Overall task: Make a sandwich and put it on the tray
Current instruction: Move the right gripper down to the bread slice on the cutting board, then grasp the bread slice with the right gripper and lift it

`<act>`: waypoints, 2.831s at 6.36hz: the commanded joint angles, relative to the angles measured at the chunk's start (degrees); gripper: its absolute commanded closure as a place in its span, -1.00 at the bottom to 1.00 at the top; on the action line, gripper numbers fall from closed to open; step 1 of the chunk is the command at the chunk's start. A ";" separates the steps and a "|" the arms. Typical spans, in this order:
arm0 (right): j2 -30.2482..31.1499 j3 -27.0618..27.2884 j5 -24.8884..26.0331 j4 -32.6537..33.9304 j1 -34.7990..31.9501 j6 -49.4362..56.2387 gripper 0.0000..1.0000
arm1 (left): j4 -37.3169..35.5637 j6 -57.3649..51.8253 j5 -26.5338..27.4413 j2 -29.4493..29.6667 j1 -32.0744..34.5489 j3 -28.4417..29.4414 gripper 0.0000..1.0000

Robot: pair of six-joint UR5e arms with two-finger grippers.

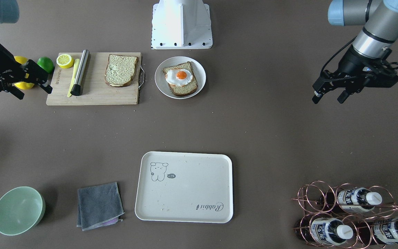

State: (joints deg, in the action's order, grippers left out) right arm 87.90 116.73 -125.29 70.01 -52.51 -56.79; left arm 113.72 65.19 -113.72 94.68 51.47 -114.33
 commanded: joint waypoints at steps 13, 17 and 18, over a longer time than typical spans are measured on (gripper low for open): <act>6.24 -1.59 27.82 -15.43 36.34 -24.51 0.08 | -0.42 3.45 3.68 1.21 -4.01 -0.63 -0.95; 7.11 1.84 26.85 -15.43 34.76 -24.78 1.00 | -0.42 3.36 3.76 1.21 -4.18 -0.54 -0.93; 7.11 1.93 26.94 -15.43 34.33 -24.86 1.00 | -0.42 3.36 4.11 1.21 -4.18 -0.54 -0.93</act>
State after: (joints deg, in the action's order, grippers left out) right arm 94.90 118.45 -98.37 54.58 -17.77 -81.57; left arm 113.29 68.56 -109.87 95.86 47.31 -114.88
